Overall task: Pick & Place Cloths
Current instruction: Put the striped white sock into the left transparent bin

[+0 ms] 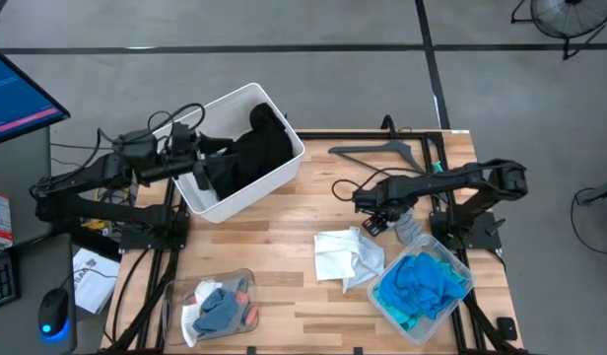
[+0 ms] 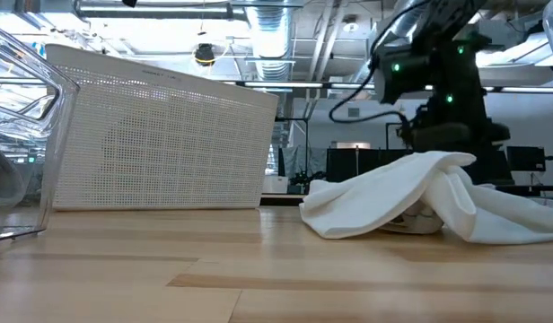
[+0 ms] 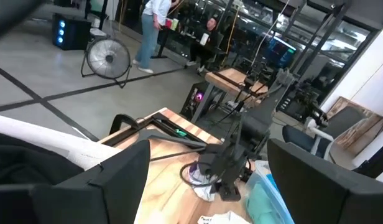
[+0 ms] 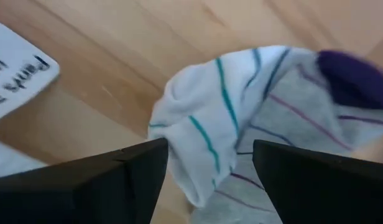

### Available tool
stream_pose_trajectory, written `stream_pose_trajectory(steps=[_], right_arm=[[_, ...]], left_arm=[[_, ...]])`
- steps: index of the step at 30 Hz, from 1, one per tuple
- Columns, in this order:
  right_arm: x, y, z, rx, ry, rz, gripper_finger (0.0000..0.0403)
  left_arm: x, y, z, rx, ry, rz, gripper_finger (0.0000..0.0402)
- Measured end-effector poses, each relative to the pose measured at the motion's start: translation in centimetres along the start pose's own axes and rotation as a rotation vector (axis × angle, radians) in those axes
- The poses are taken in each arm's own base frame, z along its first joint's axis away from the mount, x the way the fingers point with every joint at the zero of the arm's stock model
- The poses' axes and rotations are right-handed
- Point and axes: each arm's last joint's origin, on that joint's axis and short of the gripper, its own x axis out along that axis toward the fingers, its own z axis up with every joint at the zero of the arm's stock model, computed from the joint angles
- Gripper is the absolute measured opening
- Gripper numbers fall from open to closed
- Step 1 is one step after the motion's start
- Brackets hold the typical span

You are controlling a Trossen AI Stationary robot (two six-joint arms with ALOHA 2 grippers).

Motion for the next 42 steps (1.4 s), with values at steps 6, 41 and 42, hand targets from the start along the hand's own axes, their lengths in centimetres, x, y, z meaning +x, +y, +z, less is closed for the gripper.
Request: stream_pose_trajectory(steps=[6,41,42], right_arm=[[2.2,0.3,0.1,-0.011,0.042,0.025,0.016],[-20.8,-2.2,-2.6,-0.097,-0.761,0.751,0.0002],[-20.8,-2.0,-2.5,-0.102,-0.763,0.757,0.0002]], left_arm=[[0.0,0.0,0.0,-0.001,-0.002,-0.001,0.0303],[15.1,-5.3,-5.3,0.223,-0.179,-0.447,0.0303],[15.8,-5.3,-5.9,0.224,-0.175,-0.448,0.0303]])
